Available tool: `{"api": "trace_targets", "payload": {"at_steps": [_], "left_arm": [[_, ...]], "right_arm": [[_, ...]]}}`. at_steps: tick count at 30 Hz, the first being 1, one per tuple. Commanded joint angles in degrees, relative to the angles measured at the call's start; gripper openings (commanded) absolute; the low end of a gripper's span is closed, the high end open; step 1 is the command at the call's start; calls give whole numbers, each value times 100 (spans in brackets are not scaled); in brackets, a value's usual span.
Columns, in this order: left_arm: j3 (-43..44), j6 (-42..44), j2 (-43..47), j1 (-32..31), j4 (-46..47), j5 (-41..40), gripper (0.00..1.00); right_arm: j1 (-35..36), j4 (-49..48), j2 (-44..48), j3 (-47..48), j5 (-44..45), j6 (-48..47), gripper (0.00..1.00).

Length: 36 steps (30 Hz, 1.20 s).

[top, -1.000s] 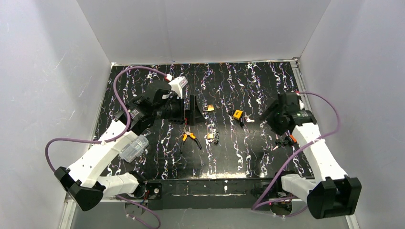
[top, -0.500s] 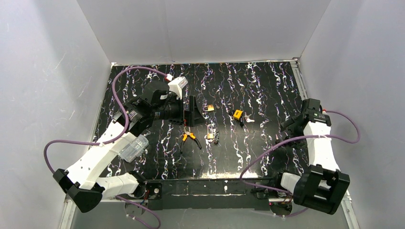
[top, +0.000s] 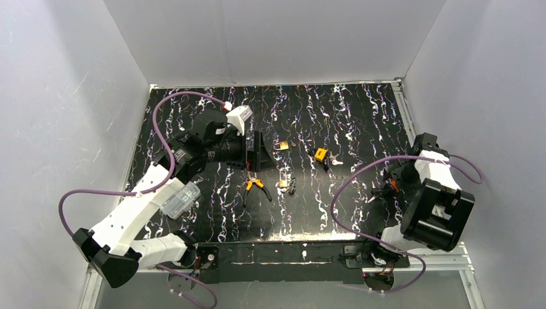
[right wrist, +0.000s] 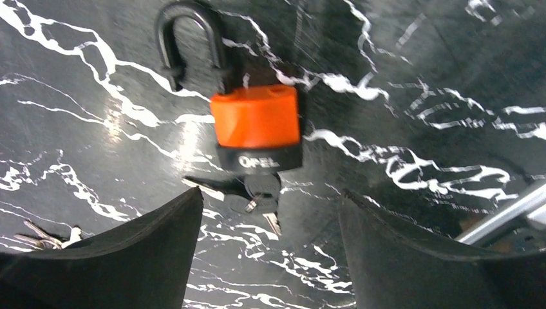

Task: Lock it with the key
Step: Pick up the lock from the center of the board.

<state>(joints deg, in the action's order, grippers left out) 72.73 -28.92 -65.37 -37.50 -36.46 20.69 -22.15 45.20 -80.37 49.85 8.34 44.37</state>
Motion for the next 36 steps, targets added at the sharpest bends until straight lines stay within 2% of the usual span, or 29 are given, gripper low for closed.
{"api": "trace_targets", "payload": {"at_steps": [1, 8, 11, 13, 14, 17, 22, 27, 33, 36], "left_arm": [[-29, 205, 251, 95, -100, 186, 98], [32, 332, 263, 191, -255, 318, 98], [34, 359, 275, 216, -266, 351, 98], [11, 343, 278, 226, -257, 410, 98], [-3, 329, 287, 231, -234, 456, 98], [-6, 290, 278, 238, -226, 586, 98], [185, 267, 212, 284, -314, 627, 98], [296, 68, -137, 330, -234, 1003, 98], [-131, -218, -138, 340, 415, 1389, 98], [40, -181, -267, 340, 522, 1464, 98]], "right_arm": [[-23, -442, -630, 573, -162, -581, 79], [-21, -569, -1176, 631, 9, -660, 64], [-25, -653, -1134, 536, 38, -677, 47], [-23, -680, -1091, 487, -23, -712, 28], [-19, -689, -1061, 456, -75, -724, 22], [-16, -727, -922, 354, -274, -736, 20], [161, -731, -465, 144, -603, -762, 2], [594, -532, 431, 154, -1013, -995, 1], [1422, -370, 1450, 527, -2145, -1459, 1], [1925, -361, 1864, 782, -2872, -1682, 1]]}}
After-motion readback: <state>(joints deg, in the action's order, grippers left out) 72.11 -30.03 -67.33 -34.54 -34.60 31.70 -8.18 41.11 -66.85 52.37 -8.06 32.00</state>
